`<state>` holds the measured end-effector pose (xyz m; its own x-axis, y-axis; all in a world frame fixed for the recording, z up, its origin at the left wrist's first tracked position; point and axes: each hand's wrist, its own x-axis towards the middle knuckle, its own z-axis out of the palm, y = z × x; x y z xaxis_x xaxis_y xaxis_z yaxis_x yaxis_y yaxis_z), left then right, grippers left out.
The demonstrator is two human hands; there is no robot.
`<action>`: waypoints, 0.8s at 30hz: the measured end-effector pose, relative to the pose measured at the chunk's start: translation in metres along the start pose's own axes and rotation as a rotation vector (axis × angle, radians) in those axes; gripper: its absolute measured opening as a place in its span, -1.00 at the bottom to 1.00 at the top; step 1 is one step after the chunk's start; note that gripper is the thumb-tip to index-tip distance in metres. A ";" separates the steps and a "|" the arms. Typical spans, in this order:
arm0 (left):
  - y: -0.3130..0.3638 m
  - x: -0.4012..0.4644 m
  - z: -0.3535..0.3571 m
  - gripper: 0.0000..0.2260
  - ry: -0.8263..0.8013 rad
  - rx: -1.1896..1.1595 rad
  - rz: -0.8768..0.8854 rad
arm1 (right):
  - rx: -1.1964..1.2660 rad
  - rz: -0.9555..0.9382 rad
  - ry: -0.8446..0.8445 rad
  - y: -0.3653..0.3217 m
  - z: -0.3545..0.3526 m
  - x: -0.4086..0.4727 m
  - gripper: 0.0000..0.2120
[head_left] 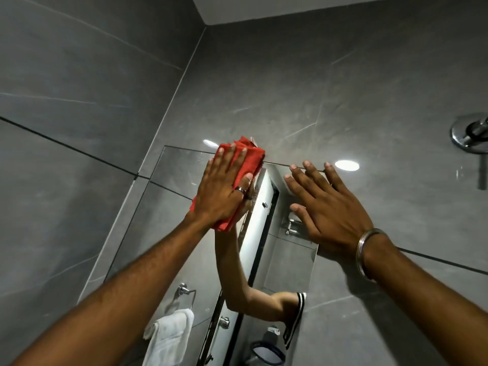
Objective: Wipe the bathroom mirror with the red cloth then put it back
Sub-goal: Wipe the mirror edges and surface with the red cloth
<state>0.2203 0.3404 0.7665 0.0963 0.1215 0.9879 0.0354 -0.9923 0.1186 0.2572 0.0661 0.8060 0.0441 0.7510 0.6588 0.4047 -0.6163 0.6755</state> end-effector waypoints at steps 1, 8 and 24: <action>-0.007 0.000 -0.001 -0.41 0.010 -0.001 -0.008 | -0.005 -0.011 -0.010 -0.002 -0.001 0.001 -0.35; -0.051 -0.001 -0.001 -0.39 0.053 0.000 -0.157 | -0.059 -0.078 -0.093 -0.024 -0.003 0.029 -0.25; -0.084 -0.005 -0.014 -0.42 -0.051 0.019 0.177 | -0.036 0.068 -0.026 -0.053 0.007 0.053 -0.28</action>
<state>0.2027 0.4225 0.7530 0.1533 -0.0532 0.9868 0.0324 -0.9977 -0.0588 0.2444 0.1403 0.8022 0.0938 0.7129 0.6950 0.3667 -0.6737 0.6416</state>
